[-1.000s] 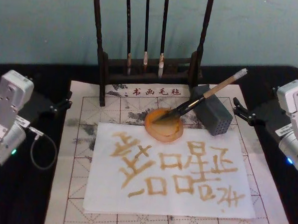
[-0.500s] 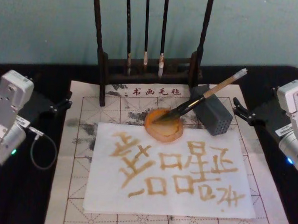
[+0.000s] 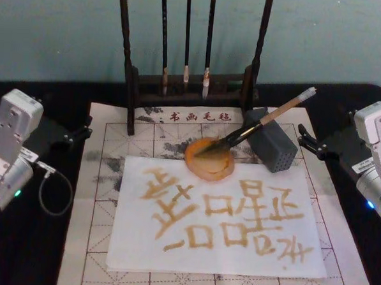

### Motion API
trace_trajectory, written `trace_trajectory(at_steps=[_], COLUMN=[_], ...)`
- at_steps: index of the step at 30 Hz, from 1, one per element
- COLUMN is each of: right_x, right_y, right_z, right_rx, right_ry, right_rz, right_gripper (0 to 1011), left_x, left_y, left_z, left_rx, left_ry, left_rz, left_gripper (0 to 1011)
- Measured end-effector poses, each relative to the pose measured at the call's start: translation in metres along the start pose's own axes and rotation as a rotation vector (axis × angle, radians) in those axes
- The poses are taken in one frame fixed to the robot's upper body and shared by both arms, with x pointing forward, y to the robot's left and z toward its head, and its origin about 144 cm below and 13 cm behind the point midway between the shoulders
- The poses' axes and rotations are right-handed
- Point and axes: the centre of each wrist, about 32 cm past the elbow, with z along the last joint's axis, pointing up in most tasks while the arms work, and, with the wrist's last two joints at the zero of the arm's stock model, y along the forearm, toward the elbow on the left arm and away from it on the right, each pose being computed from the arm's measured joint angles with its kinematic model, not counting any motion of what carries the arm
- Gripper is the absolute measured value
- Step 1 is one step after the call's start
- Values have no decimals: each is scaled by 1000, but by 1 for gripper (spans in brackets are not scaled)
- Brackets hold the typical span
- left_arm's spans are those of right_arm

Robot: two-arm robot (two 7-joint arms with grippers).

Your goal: Pick up the brush from the inkstone, write on the paper, then place the brush back to its original position.

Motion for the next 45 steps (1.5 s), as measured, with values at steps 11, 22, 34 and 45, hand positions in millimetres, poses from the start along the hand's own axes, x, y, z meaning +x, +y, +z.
trace_trajectory(at_steps=[11, 22, 34, 45], right_x=[0, 0, 0, 5], right_y=[0, 0, 0, -4], right_z=[0, 0, 0, 9], right_rx=[0, 0, -3, -25], right_ry=[0, 0, 16, 204], right_rz=[0, 0, 3, 60], right_gripper=[1002, 1002, 1002, 1002], left_x=[0, 0, 0, 0], left_y=[0, 0, 0, 0], left_z=[0, 0, 0, 0], left_rx=[0, 0, 0, 0], left_ry=[0, 0, 0, 0], left_rz=[0, 0, 0, 0], left_gripper=[1001, 1001, 1001, 1001])
